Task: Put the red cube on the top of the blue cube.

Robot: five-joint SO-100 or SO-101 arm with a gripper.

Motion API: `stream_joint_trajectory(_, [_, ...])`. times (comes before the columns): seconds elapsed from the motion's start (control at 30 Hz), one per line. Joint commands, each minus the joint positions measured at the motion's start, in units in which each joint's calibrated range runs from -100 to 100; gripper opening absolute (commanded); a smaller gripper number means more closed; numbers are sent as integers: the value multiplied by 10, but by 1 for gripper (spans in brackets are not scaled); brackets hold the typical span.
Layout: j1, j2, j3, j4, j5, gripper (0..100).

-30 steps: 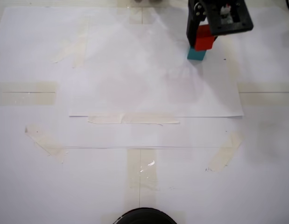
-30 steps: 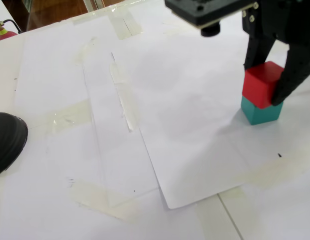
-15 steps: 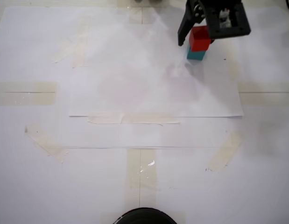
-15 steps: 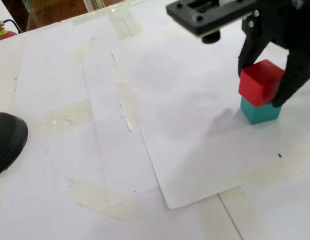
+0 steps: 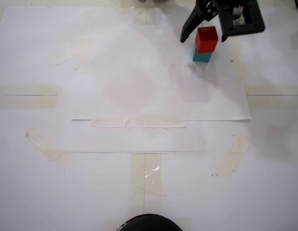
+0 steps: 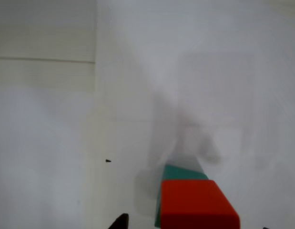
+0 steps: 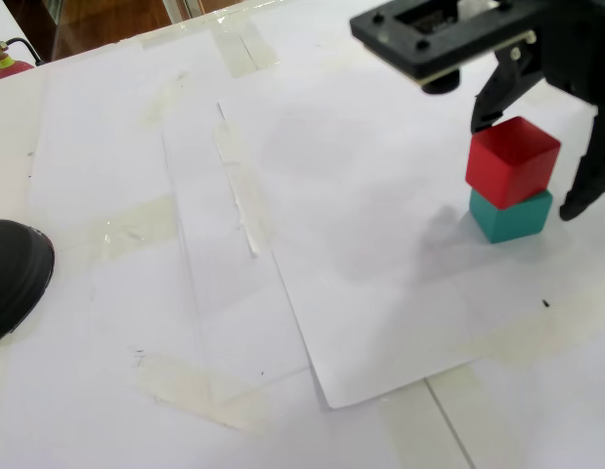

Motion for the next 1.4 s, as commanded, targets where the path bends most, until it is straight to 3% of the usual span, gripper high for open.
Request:
stream_joint_trajectory(0.0, [-3, -38, -47, -1, 2, 40])
stream_joint_trajectory(0.23, [8, -75, -84, 41, 14, 40])
stream_joint_trajectory(0.43, [21, -154, -140, 141, 18, 35])
stream_joint_trajectory(0.73, [61, -422, -84, 332, 27, 18])
stream_joint_trajectory(0.83, [104, -553, -12, 402, 43, 6])
stream_joint_trajectory(0.9, [135, -618, 48, 401, 59, 0])
stream_joint_trajectory(1.1, [193, -771, 212, 397, 80, 0])
stream_joint_trajectory(1.37, [248, -883, 372, 284, 113, 0])
